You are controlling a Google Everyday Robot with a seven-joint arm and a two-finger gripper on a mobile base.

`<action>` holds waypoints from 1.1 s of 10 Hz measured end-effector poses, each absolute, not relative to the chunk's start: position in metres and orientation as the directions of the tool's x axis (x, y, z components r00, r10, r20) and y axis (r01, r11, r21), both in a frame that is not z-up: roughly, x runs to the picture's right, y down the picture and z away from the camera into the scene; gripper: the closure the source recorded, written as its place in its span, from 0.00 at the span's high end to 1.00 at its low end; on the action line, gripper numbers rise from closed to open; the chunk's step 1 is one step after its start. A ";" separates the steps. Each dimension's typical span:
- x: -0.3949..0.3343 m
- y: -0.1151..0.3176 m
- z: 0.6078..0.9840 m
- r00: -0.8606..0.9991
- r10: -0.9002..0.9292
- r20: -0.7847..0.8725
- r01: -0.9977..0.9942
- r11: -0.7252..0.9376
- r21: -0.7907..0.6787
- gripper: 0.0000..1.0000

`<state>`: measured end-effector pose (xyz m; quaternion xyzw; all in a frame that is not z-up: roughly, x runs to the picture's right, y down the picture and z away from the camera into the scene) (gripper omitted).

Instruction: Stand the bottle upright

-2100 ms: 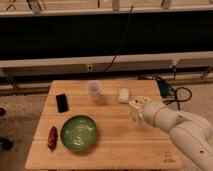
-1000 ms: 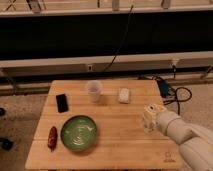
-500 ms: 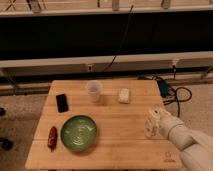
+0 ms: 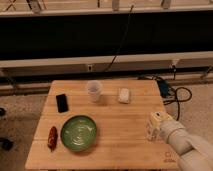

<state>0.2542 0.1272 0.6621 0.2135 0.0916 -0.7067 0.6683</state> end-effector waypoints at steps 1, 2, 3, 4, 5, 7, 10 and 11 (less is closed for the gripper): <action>0.257 0.129 0.661 -0.013 -0.907 -0.421 0.986 -0.082 0.147 0.67; 0.259 0.131 0.659 -0.009 -0.909 -0.416 0.988 -0.072 0.137 0.76; 0.260 0.133 0.658 -0.005 -0.911 -0.411 0.989 -0.065 0.131 0.80; 0.262 0.135 0.657 -0.002 -0.914 -0.406 0.990 -0.058 0.126 0.80; 0.263 0.137 0.656 0.001 -0.917 -0.400 0.991 -0.051 0.121 0.80; 0.265 0.140 0.655 0.007 -0.921 -0.389 0.993 -0.041 0.113 0.80; 0.268 0.140 0.653 0.010 -0.924 -0.383 0.994 -0.032 0.104 0.80; 0.269 0.138 0.651 0.010 -0.923 -0.385 0.994 -0.032 0.101 0.80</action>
